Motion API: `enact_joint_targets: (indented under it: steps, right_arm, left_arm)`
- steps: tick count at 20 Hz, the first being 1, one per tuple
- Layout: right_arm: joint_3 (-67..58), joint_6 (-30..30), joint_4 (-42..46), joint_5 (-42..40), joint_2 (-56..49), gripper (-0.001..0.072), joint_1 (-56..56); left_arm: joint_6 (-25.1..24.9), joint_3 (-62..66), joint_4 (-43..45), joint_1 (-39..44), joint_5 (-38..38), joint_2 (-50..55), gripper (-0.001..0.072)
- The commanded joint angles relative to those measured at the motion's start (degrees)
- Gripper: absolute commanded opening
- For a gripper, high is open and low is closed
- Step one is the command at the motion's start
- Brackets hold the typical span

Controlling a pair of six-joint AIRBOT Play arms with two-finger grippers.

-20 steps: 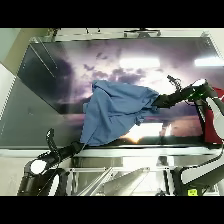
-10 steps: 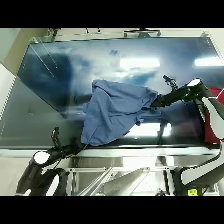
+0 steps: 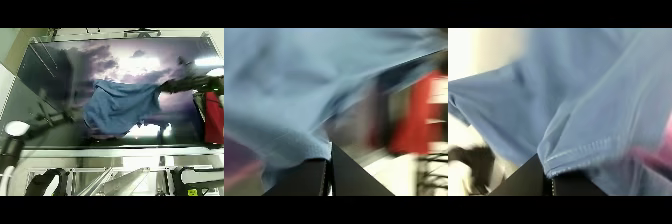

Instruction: Fold the shirts.

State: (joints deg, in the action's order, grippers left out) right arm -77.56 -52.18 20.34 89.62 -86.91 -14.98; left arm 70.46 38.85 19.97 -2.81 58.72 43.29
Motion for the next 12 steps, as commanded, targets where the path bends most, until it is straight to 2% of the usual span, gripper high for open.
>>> enact_joint_targets:
  steps: [1,3,5,7,8,10,12]
  right_arm:
    - [-5.7,0.7,-20.4,3.6,12.8,0.0017,-6.1]
    - [-10.5,0.7,-25.4,2.6,20.1,0.0018,-10.7]
    - [-14.6,-0.2,-25.6,-1.0,26.3,0.0018,-15.2]
    - [-16.7,-1.4,-25.6,-5.3,31.8,0.0018,-19.0]
    - [-17.0,-1.4,-25.4,-7.2,34.3,0.0018,-20.9]
    - [-17.0,-1.8,-20.9,-10.6,37.6,0.0018,-23.2]
    - [-16.9,-5.1,-11.2,-12.2,37.6,0.0017,-21.3]
  left_arm:
    - [-6.3,23.2,-18.5,-8.8,9.1,2.4,0.0021]
    - [-6.6,34.9,-29.6,-18.1,16.0,4.5,0.0021]
    - [-6.5,44.1,-41.9,-27.9,22.8,7.0,0.0021]
    - [-6.5,49.2,-52.8,-37.0,24.9,8.7,0.0021]
    - [-6.5,50.4,-55.3,-40.8,25.1,9.2,0.0021]
    - [-6.3,51.2,-54.7,-45.4,25.7,10.1,0.0021]
    - [-5.2,50.4,-45.7,-44.2,25.8,11.6,0.0021]
